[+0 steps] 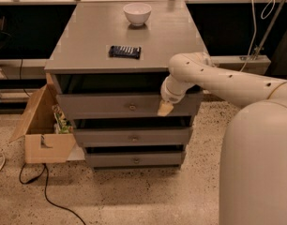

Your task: Open top drawer

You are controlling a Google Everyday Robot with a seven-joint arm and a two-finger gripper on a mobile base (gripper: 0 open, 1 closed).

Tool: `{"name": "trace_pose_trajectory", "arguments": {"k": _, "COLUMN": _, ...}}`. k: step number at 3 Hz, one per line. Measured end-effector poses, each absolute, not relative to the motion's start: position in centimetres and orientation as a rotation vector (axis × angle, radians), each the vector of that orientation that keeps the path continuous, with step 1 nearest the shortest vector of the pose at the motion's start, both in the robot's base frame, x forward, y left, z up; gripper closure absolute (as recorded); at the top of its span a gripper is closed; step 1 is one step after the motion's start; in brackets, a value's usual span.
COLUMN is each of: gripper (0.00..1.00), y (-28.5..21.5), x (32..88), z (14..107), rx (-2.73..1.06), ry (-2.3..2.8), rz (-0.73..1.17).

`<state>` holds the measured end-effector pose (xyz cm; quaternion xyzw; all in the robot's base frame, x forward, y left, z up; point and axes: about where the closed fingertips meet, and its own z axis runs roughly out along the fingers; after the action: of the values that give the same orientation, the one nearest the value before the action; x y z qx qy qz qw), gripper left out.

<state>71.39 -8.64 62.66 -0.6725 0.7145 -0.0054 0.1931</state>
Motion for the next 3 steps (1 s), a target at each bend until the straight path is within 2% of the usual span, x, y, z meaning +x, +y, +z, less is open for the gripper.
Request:
{"name": "trace_pose_trajectory", "arguments": {"k": 2, "gripper": 0.88, "y": -8.6, "x": 71.3, "z": 63.6, "rx": -1.888, "ry": 2.01, "rz": -0.014}}
{"name": "trace_pose_trajectory", "arguments": {"k": 3, "gripper": 1.0, "y": -8.6, "x": 71.3, "z": 63.9, "rx": -1.888, "ry": 2.01, "rz": -0.014}}
